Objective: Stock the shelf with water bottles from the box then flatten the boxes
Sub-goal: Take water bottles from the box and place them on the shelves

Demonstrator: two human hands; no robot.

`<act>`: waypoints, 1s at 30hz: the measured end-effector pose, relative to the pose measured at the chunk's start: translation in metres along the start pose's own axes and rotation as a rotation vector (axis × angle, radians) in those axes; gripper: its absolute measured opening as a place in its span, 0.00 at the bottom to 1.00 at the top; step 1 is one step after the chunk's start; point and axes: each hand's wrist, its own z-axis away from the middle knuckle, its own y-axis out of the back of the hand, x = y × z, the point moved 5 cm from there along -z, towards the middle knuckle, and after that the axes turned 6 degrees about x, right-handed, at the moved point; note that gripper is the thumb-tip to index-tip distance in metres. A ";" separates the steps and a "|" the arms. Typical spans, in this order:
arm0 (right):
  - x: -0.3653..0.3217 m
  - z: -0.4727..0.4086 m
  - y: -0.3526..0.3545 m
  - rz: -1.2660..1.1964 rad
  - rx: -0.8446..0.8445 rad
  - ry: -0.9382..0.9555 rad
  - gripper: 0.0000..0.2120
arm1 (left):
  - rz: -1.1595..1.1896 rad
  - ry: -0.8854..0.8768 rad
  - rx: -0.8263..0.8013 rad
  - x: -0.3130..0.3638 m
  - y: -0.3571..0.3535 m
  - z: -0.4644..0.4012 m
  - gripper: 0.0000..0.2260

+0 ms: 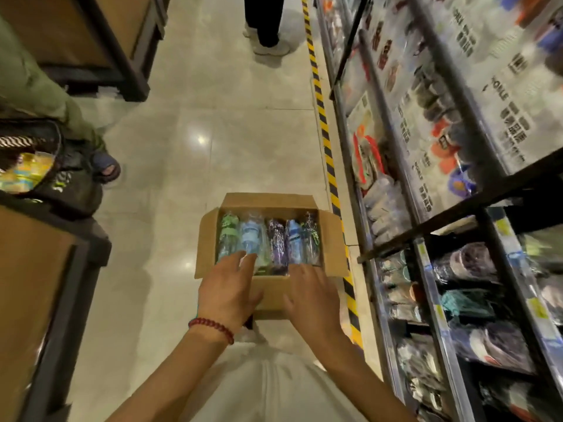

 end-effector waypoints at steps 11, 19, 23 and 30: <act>0.011 -0.129 -0.107 -0.017 -0.223 -0.148 0.28 | -0.020 0.073 -0.173 -0.089 -0.088 -0.119 0.25; 0.036 -0.207 -0.263 -0.103 -0.444 -0.104 0.22 | 0.056 0.311 -0.276 -0.155 -0.248 -0.195 0.20; 0.034 -0.232 -0.343 -0.126 -0.530 -0.066 0.21 | 0.048 0.416 -0.332 -0.200 -0.336 -0.214 0.22; 0.013 -0.269 -0.463 -0.209 -0.582 -0.107 0.26 | 0.109 0.664 -0.334 -0.262 -0.445 -0.225 0.26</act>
